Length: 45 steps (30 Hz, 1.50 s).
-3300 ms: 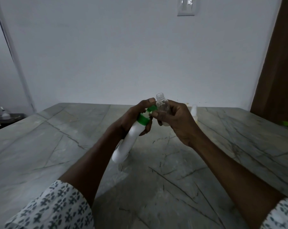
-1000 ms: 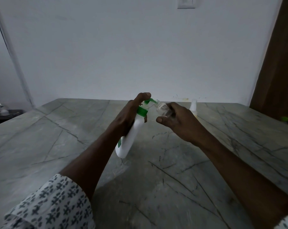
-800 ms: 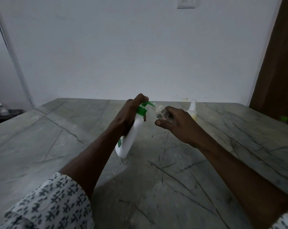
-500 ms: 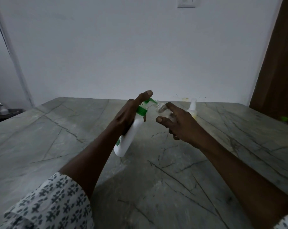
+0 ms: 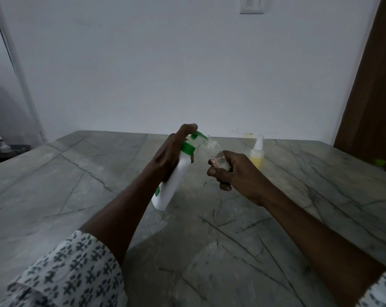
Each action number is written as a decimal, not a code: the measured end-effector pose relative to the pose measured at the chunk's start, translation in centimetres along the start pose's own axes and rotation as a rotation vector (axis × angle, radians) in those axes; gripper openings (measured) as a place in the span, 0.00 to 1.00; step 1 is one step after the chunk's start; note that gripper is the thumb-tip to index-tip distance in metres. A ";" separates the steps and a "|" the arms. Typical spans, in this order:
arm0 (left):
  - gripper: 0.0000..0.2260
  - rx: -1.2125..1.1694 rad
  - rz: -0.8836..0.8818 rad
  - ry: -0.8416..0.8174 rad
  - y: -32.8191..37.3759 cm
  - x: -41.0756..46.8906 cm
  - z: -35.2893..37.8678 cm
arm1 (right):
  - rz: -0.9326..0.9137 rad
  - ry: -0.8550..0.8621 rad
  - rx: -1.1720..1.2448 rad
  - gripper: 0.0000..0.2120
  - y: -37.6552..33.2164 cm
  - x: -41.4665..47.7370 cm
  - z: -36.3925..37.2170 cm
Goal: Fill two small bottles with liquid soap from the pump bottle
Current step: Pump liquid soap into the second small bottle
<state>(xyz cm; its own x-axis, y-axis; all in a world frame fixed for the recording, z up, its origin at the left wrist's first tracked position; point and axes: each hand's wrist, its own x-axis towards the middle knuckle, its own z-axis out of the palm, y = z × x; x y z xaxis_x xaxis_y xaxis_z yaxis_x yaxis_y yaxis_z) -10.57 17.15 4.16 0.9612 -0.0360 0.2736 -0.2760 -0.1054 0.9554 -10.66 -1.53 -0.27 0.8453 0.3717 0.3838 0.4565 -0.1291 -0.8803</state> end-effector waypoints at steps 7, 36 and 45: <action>0.20 0.095 -0.004 -0.003 0.0 0.0 -0.1 | -0.045 0.008 -0.055 0.11 0.2 0.1 -0.1; 0.32 0.207 0.088 0.062 -0.5 0.2 0.4 | 0.022 0.151 -0.145 0.12 -1.4 -0.4 -0.5; 0.22 0.141 0.031 -0.085 0.3 -0.5 0.0 | 0.004 0.076 -0.134 0.09 -1.3 -0.7 -1.3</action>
<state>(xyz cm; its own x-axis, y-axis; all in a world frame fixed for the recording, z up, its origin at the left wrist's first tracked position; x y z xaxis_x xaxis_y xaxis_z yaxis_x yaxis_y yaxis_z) -11.18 17.16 4.34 0.9499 -0.1248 0.2866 -0.3093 -0.2416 0.9198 -11.49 -2.78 0.92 0.8635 0.3007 0.4049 0.4817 -0.2541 -0.8387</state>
